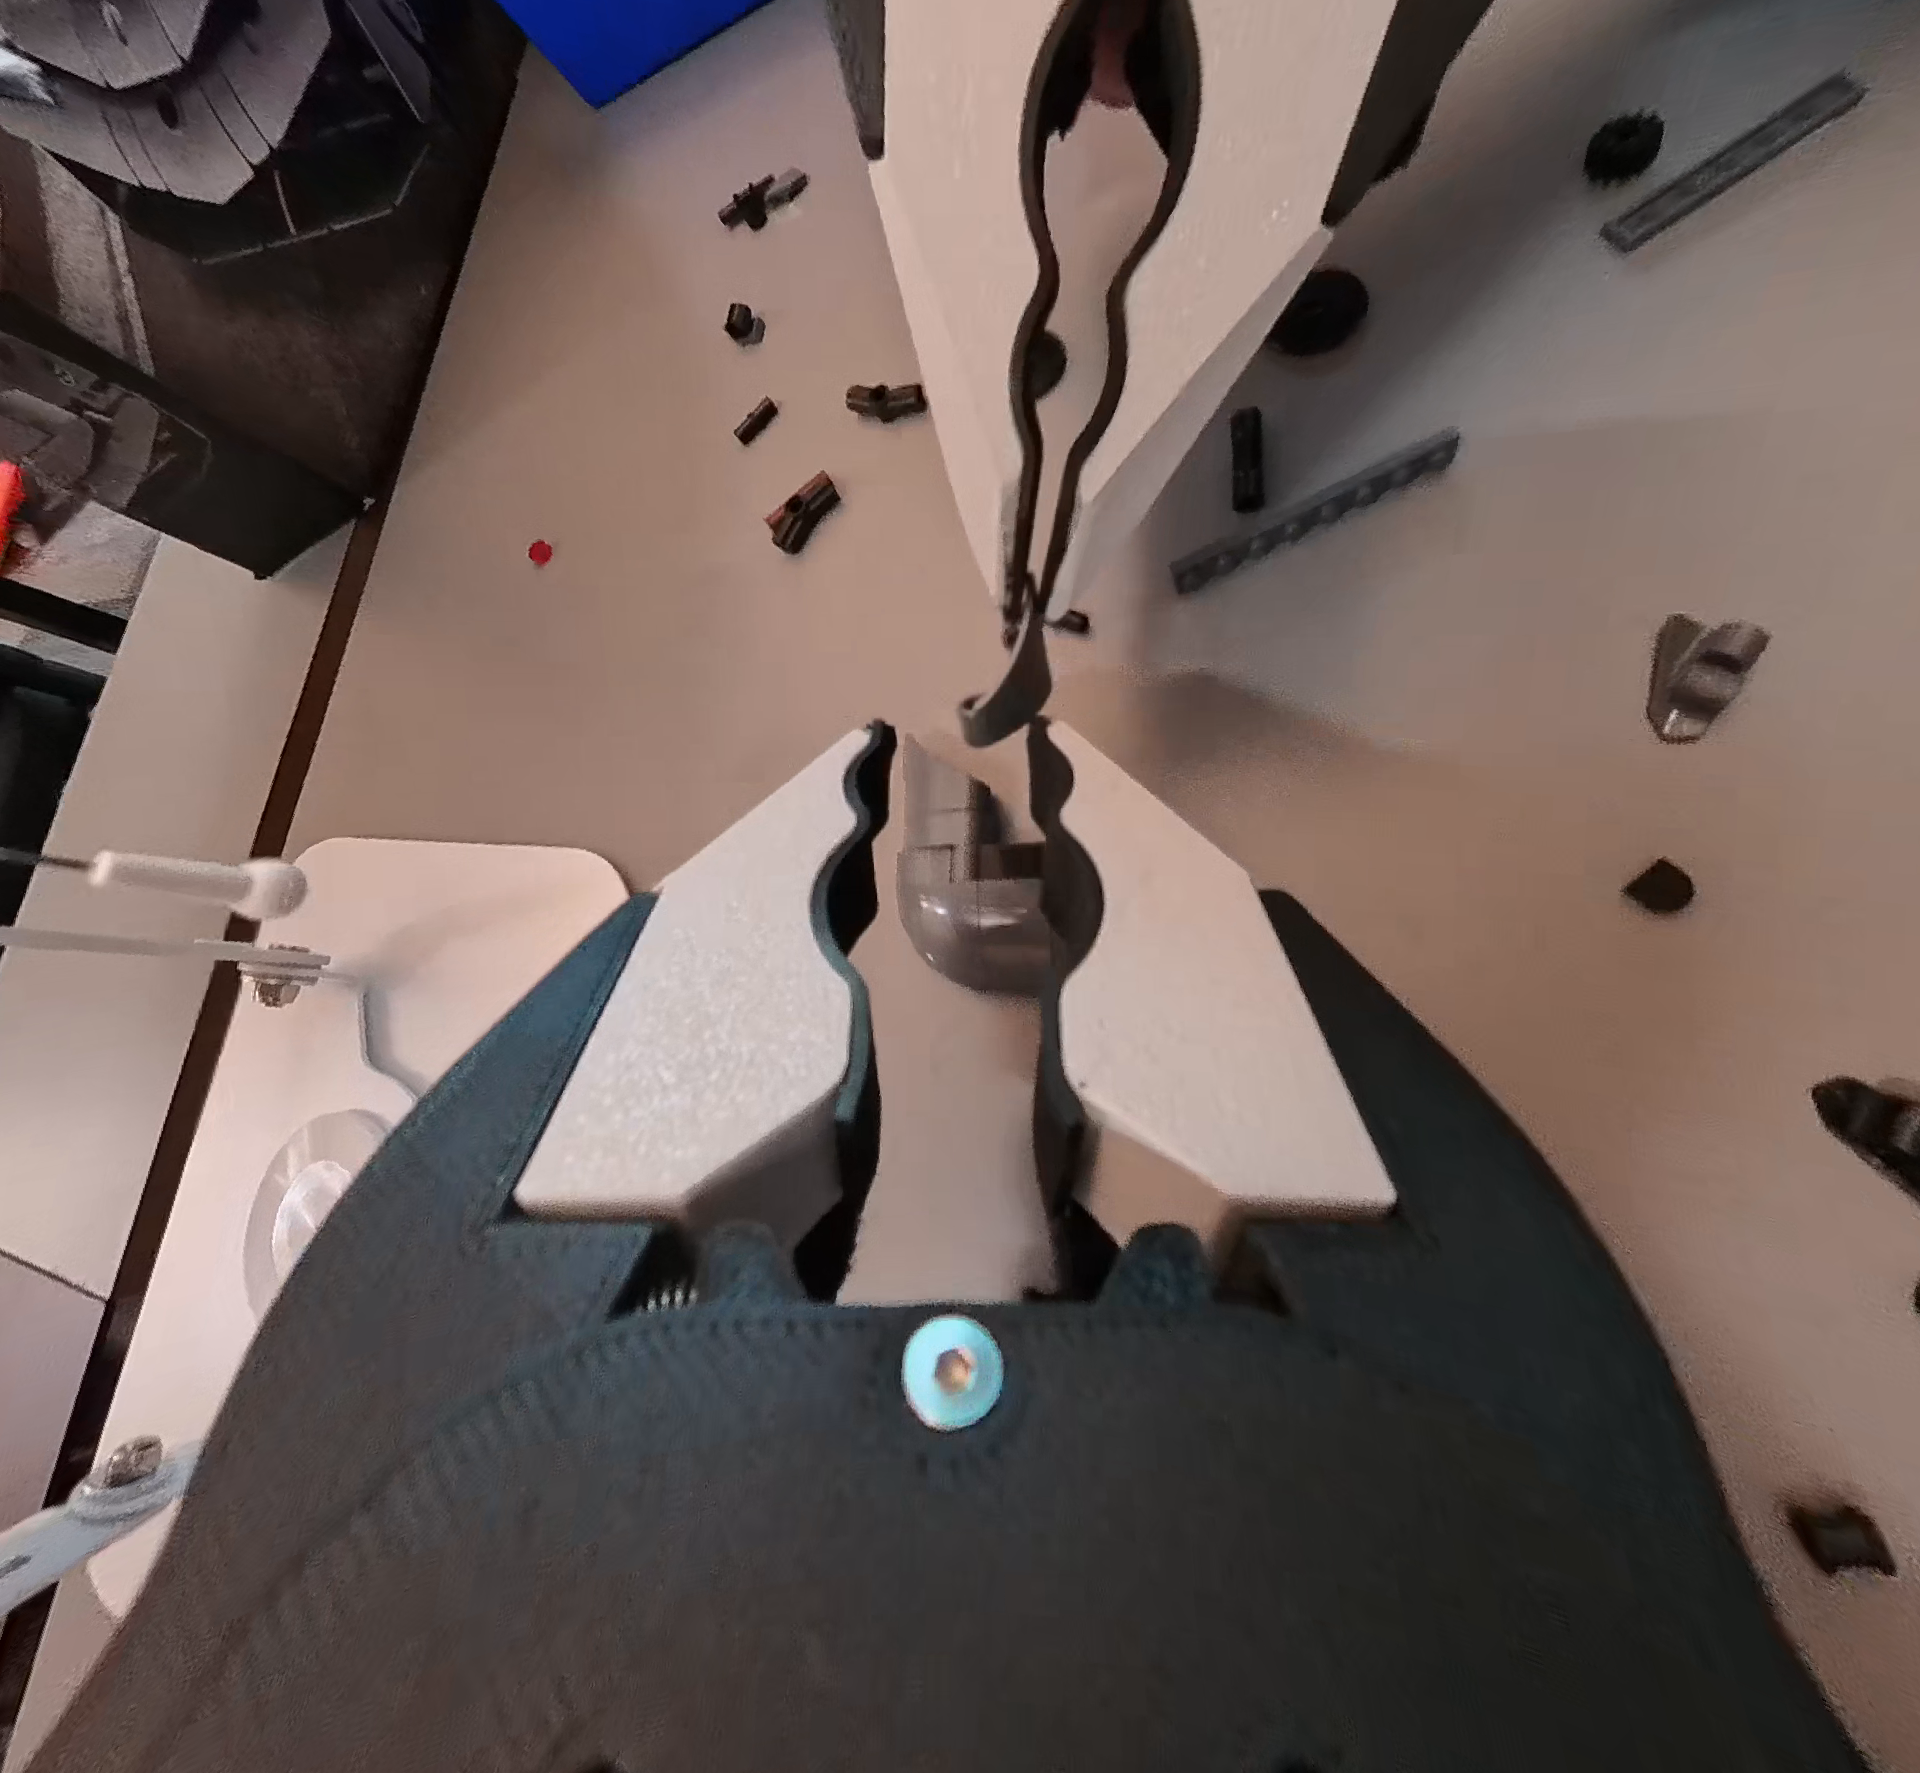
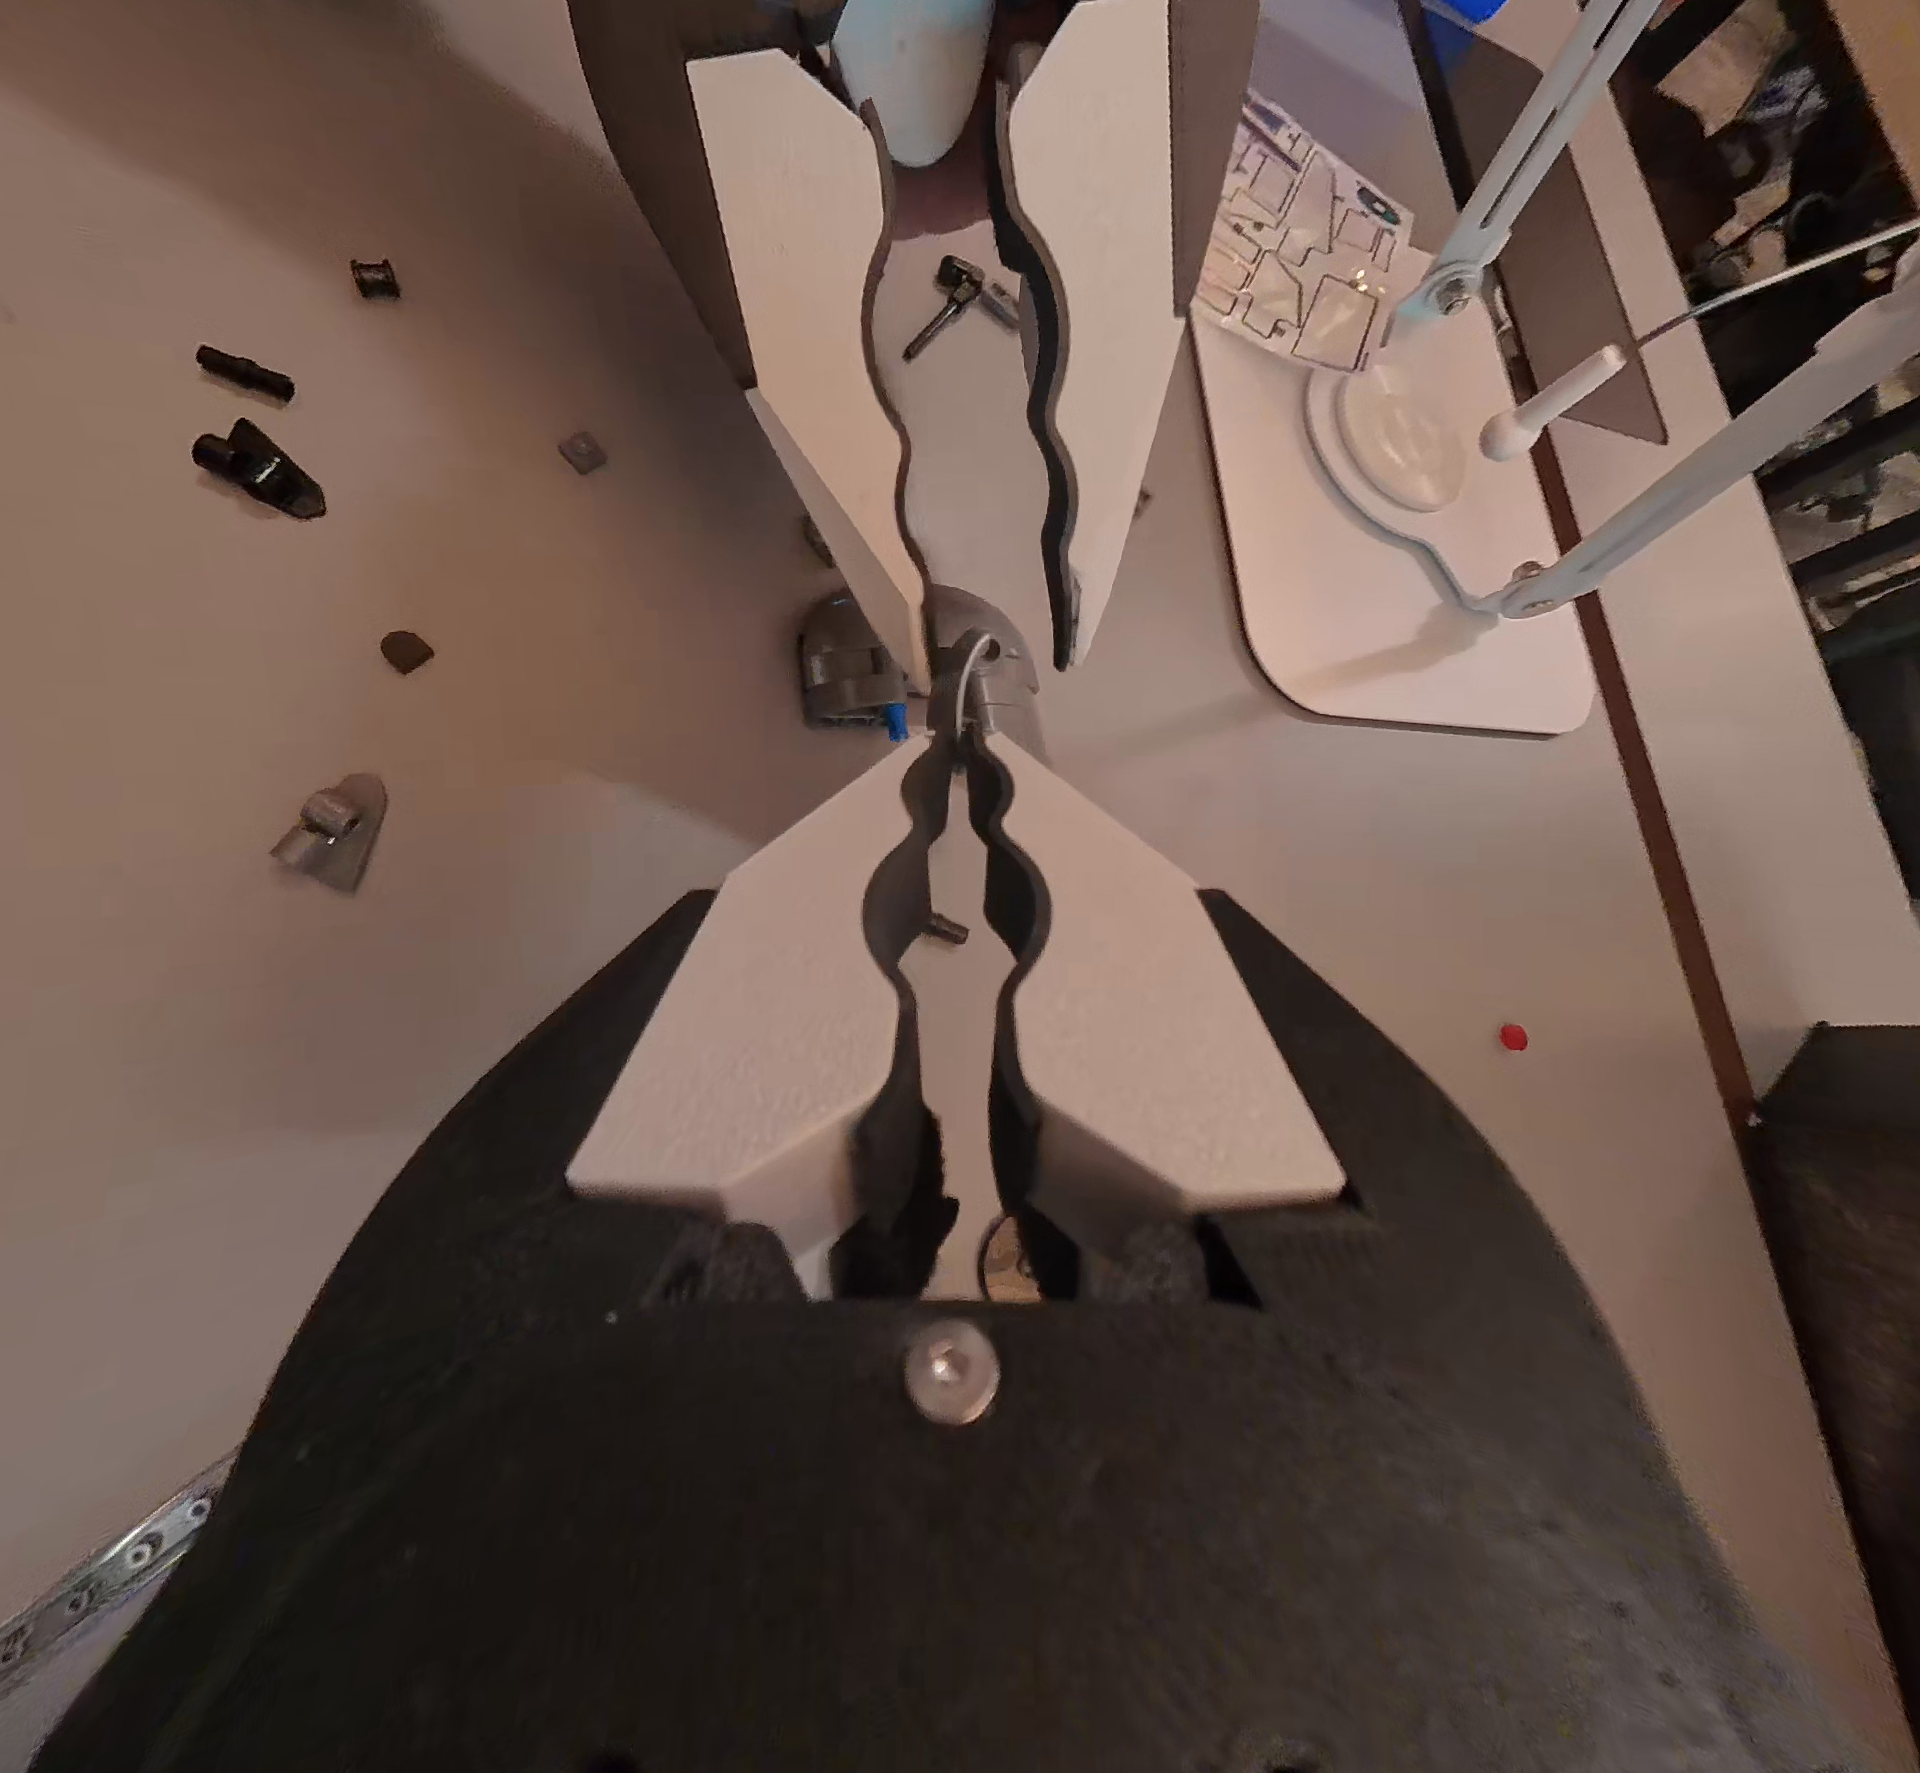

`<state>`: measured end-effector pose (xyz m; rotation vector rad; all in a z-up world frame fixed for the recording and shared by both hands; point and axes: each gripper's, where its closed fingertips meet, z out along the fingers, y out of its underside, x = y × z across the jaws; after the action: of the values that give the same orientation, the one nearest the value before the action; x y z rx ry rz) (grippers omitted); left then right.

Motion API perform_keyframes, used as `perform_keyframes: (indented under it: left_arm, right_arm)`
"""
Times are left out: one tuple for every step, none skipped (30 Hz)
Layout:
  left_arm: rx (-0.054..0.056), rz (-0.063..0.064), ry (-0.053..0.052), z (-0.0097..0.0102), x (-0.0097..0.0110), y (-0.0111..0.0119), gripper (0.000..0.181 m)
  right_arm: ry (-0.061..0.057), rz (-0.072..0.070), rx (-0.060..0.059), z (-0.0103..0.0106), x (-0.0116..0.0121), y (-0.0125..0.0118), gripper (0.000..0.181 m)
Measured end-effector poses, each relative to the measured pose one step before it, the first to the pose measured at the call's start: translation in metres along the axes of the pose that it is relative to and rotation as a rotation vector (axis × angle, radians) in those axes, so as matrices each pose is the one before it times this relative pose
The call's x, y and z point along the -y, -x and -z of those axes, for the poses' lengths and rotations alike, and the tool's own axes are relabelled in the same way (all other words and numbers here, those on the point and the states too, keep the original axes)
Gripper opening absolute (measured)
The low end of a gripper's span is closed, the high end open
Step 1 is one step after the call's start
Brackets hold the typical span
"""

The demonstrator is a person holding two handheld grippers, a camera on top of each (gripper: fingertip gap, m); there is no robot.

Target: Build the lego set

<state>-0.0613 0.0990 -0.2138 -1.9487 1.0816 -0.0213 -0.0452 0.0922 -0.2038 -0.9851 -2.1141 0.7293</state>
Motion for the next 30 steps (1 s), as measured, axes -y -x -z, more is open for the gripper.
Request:
perform_keyframes:
  left_arm:
    - [0.0017, -0.0047, 0.0083, 0.00072, -0.00348, -0.00011, 0.023]
    - [-0.0007, 0.0005, 0.002, 0.00103, -0.00264, 0.0001, 0.023]
    - [-0.0022, 0.0054, -0.0036, 0.0012, -0.00181, 0.00039, 0.023]
    - [-0.0037, 0.0079, -0.0024, 0.00113, -0.00187, 0.00038, 0.023]
    - [-0.003, 0.006, 0.0009, 0.00105, -0.00222, 0.00044, 0.023]
    - [-0.0037, 0.003, 0.0009, 0.00111, -0.00222, -0.00011, 0.023]
    - [-0.0036, 0.0023, 0.0014, 0.0011, -0.00221, -0.00041, 0.023]
    - [-0.0048, 0.0017, 0.002, 0.00099, -0.00213, -0.00059, 0.023]
    - [-0.0029, 0.0021, 0.0005, 0.0007, -0.0017, -0.00048, 0.023]
    - [-0.0031, 0.0032, 0.0019, 0.0003, -0.00131, -0.00027, 0.024]
    - [-0.0043, 0.0013, 0.0027, 0.00019, -0.00115, -0.00056, 0.024]
    - [-0.0036, -0.0004, 0.0005, 0.00006, -0.00057, -0.0007, 0.024]
    - [-0.0041, 0.001, 0.0008, -0.00011, -0.00072, -0.00086, 0.024]
    - [-0.0028, 0.0023, 0.001, -0.00046, -0.00065, -0.00057, 0.024]
    - [-0.0022, 0.003, 0.0028, -0.00064, -0.00072, -0.00032, 0.024]
    - [-0.0018, 0.0009, 0.0033, -0.00085, -0.00039, -0.00049, 0.024]
    - [-0.0038, -0.0023, 0.0018, -0.00065, -0.00021, -0.0011, 0.023]
    - [-0.0027, -0.0002, 0.0001, -0.00071, -0.00005, -0.00073, 0.023]
    - [-0.0047, 0.0028, 0.0003, -0.00075, -0.00014, -0.00094, 0.023]
    - [-0.0032, -0.0003, -0.0001, -0.00065, -0.00024, -0.00076, 0.023]
    - [-0.0031, -0.0024, 0.0002, -0.00041, -0.00014, -0.00074, 0.023]
    - [-0.0016, 0.0001, 0.0013, -0.00045, -0.00034, -0.00035, 0.023]
    - [-0.0013, 0.0005, -0.0007, -0.00035, 0.00008, -0.00019, 0.023]
    - [-0.0044, 0.0009, -0.0005, -0.00042, -0.00016, -0.00066, 0.023]
    - [-0.0052, 0.0008, -0.0005, -0.00046, -0.00009, -0.00082, 0.023]
    - [-0.0013, -0.001, 0.0003, -0.00037, -0.00013, -0.00041, 0.024]
    - [0.0014, -0.0028, 0.0016, -0.00032, -0.00024, 0.00003, 0.024]
    - [-0.0003, -0.0026, 0.0013, -0.00008, -0.00001, -0.00021, 0.024]
    - [-0.002, -0.002, -0.0005, 0.00015, 0.00033, -0.00049, 0.024]
    - [0.0, -0.0027, -0.002, 0.00037, 0.00069, -0.0002, 0.024]
  right_arm:
    - [0.0051, -0.0098, 0.0131, -0.00096, -0.00152, 0.00165, 0.001]
    - [0.0062, -0.0087, 0.0137, -0.00111, -0.0016, 0.00164, 0.001]
    - [0.0085, -0.0092, 0.0157, -0.00135, -0.00204, 0.00203, 0.0]
    - [0.011, -0.0104, 0.0152, -0.00163, -0.00255, 0.00189, 0.0]
    - [0.0117, -0.0084, 0.0125, -0.00177, -0.00284, 0.00142, 0.0]
    - [0.0121, -0.0075, 0.0109, -0.00172, -0.00291, 0.00138, 0.0]
    - [0.0112, -0.0083, 0.0105, -0.00143, -0.00258, 0.00121, 0.0]
    - [0.0094, -0.0101, 0.0108, -0.00124, -0.00223, 0.00116, 0.0]
    - [0.0072, -0.0094, 0.0085, -0.00094, -0.00174, 0.00091, 0.0]
    - [0.0073, -0.0074, 0.0057, -0.00084, -0.00162, 0.00056, 0.0]
    - [0.0096, -0.0077, 0.0076, -0.00072, -0.0017, 0.00093, 0.0]
    - [0.0097, -0.0092, 0.011, -0.00082, -0.00188, 0.00146, 0.0]
    - [0.0089, -0.0103, 0.0128, -0.00092, -0.00185, 0.00169, 0.0]
    - [0.009, -0.0089, 0.0126, -0.00125, -0.00189, 0.0017, 0.0]
    - [0.0101, -0.0098, 0.0138, -0.00147, -0.00202, 0.00169, 0.0]
    - [0.0026, -0.0129, 0.0163, -0.00119, -0.00067, 0.00197, 0.0]
    - [-0.0065, -0.0128, 0.0171, -0.00043, 0.00089, 0.00212, 0.0]
    - [-0.001, -0.0095, 0.0118, -0.00019, 0.00005, 0.00161, 0.0]
    - [0.0026, -0.0072, 0.002, -0.00001, -0.00052, 0.00009, 0.0]
    - [0.0042, -0.0061, 0.0009, 0.00014, -0.00063, -0.00008, 0.0]
    - [0.0046, -0.0056, 0.0006, -0.00003, -0.00089, 0.00001, 0.001]
    - [0.0069, -0.0092, -0.0029, -0.0004, -0.00111, -0.00083, 0.001]
    - [0.0095, -0.0114, -0.0071, -0.00089, -0.00149, -0.00171, 0.001]
    - [0.0119, -0.0095, -0.0038, -0.00135, -0.00211, -0.00109, 0.001]
    - [0.0134, -0.0036, 0.0009, -0.00167, -0.00249, -0.00006, 0.001]
    - [0.0126, 0.0034, -0.0016, -0.00167, -0.00235, 0.00002, 0.001]
    - [0.0071, 0.0051, -0.0058, -0.00115, -0.00109, -0.00048, 0.002]
    - [-0.0003, 0.0019, -0.0034, -0.00005, 0.00044, -0.00023, 0.002]
    - [-0.0025, 0.0009, -0.0021, 0.00067, 0.00091, -0.00015, 0.003]
    - [-0.0032, 0.0038, -0.0052, 0.00088, 0.00072, -0.00045, 0.003]
